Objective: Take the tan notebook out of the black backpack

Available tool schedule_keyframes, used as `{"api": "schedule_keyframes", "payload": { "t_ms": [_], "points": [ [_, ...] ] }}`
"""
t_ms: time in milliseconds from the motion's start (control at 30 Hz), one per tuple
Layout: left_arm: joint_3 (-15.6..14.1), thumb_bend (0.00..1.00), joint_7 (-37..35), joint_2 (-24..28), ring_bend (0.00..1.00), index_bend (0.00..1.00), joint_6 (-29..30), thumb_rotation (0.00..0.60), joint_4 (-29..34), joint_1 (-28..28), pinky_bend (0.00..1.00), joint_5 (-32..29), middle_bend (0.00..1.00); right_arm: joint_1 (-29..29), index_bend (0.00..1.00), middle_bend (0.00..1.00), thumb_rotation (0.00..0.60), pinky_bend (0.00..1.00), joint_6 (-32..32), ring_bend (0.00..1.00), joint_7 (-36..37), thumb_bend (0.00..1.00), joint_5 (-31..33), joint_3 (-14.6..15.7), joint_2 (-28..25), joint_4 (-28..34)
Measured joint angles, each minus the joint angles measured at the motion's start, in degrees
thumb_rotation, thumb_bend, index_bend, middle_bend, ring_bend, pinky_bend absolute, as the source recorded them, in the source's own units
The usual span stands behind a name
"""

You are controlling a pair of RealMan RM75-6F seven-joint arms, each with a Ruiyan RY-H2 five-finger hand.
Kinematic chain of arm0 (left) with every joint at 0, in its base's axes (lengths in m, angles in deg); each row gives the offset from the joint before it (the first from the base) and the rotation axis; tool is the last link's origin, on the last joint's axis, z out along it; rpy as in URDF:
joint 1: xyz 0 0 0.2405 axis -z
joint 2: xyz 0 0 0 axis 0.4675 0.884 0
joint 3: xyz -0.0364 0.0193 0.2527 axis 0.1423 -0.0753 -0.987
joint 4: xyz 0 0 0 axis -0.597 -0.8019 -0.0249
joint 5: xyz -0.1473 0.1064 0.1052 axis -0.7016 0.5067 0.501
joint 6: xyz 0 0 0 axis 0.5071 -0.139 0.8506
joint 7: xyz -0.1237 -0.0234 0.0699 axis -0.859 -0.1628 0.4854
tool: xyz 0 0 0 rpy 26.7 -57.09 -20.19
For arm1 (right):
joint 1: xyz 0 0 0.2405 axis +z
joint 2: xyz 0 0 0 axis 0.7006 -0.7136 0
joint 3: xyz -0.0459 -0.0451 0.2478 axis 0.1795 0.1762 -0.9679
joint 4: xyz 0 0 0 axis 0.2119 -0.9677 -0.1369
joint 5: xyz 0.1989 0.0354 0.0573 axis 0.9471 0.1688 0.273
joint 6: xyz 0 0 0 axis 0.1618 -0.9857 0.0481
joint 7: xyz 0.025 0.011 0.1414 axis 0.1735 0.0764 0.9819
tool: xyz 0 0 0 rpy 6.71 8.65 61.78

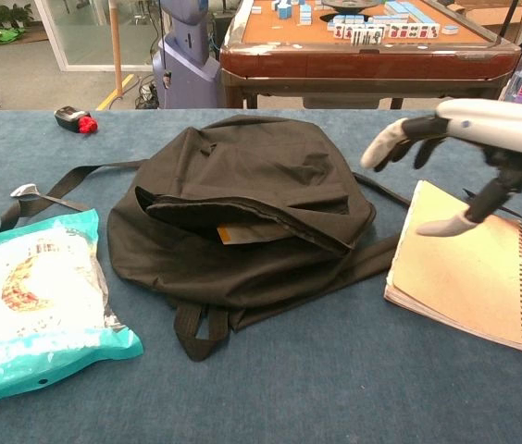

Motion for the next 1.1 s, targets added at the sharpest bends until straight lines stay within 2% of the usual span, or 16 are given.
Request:
{"api": "schedule_keyframes", "payload": {
  "t_ms": [167,433,533,600,667,933,1100],
  "points": [
    [-0.1,0.3,0.2,0.2,0.06,0.0,-0.3,0.6,0.3,0.4,0.05,0.6,0.01,6.5,0.25,0.27,0.6,0.25,6.8,0.21,-1.0,0.13,5.1,-2.2,6.6,-4.9],
    [-0.4,0.3,0.2,0.5,0.06,0.0,-0.4,0.6,0.3,0.5,0.05,0.9,0.01,13.7,0.25,0.27,0.6,0.25,12.8,0.2,-2.6,0.13,11.3,-4.5,14.8,-12.7],
    [-0.4,0.3,0.2,0.5,0.06,0.0,-0.5,0.6,0.3,0.6,0.05,1.0,0.01,16.1,0.35,0.29,0.6,0.25,14.6,0.21,-3.3,0.22,13.3,-5.1,17.0,-15.1],
    [-0.3,0.3,0.3,0.5,0.06,0.0,-0.6,0.6,0.2,0.8,0.05,1.1,0.01,17.2,0.45,0.33,0.6,0.27,14.8,0.23,-3.6,0.31,14.2,-5.7,18.5,-16.5],
    [-0.2,0.3,0.1,0.5,0.06,0.02,-0.6,0.6,0.1,1.0,0.05,1.3,0.01,17.7,0.52,0.36,0.6,0.29,14.0,0.26,-3.6,0.36,14.5,-6.2,19.6,-17.8],
    [0.7,0.3,-1.0,1.2,0.1,0.05,-1.6,0.6,-0.2,2.9,0.05,2.5,0.02,19.1,0.62,0.43,0.6,0.32,13.3,0.3,0.0,0.38,17.6,-8.4,20.3,-20.3],
    [1.3,0.3,-3.8,1.1,0.15,0.14,-2.5,0.6,-0.1,4.7,0.08,4.3,0.08,19.8,0.65,0.45,0.6,0.33,12.4,0.33,0.9,0.39,19.8,-9.9,20.6,-22.5]
  ]
}}
